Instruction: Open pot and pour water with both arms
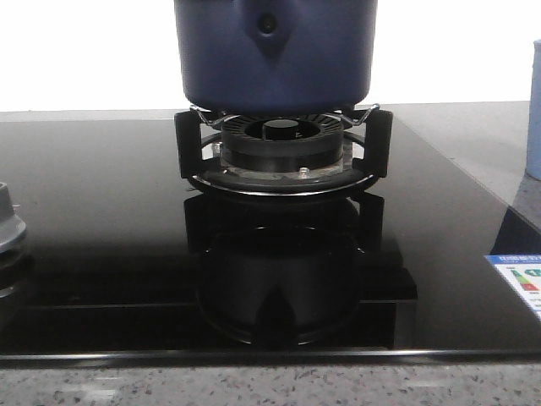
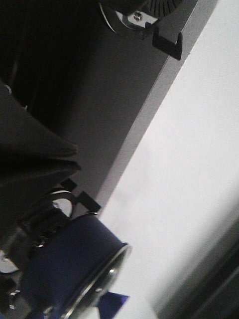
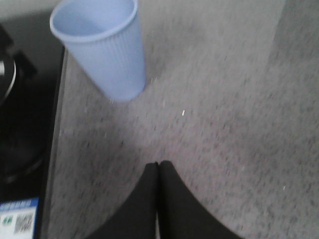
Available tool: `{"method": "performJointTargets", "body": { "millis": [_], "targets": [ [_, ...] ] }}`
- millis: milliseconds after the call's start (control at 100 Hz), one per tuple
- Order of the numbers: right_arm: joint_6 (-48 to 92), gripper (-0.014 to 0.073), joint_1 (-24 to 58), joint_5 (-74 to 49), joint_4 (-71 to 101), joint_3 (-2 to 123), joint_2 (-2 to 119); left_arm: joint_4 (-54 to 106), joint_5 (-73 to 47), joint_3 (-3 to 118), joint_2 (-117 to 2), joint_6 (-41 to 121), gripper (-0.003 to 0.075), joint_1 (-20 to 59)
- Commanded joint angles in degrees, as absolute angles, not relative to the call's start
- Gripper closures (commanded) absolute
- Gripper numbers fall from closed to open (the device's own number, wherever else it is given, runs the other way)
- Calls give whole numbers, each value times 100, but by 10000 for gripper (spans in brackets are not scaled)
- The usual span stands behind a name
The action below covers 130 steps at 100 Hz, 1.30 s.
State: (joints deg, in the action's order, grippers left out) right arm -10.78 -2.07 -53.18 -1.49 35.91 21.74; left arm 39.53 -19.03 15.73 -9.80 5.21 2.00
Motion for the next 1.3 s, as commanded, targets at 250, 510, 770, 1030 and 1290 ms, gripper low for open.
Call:
{"method": "performJointTargets", "body": {
  "millis": [250, 510, 770, 1030, 1290],
  "targets": [
    [-154, 665, 354, -5836, 1270, 4361, 3012, 7377, -3658, 3469, -3391, 5856, 722, 560],
    [295, 665, 369, -5715, 1292, 4375, 3012, 8570, -5096, 4777, -5274, 8252, 722, 998],
    [306, 664, 369, -5688, 1292, 4375, 3012, 8556, -5625, 6058, -6777, 9917, 430, 1446],
    [306, 624, 369, -5583, 1281, 4375, 3012, 8556, -5150, 6892, -7835, 9931, 206, 1795],
    [306, 593, 369, -5569, 1281, 4375, 3012, 8823, -5024, 7605, -8608, 9931, 174, 1795]
  ]
}}
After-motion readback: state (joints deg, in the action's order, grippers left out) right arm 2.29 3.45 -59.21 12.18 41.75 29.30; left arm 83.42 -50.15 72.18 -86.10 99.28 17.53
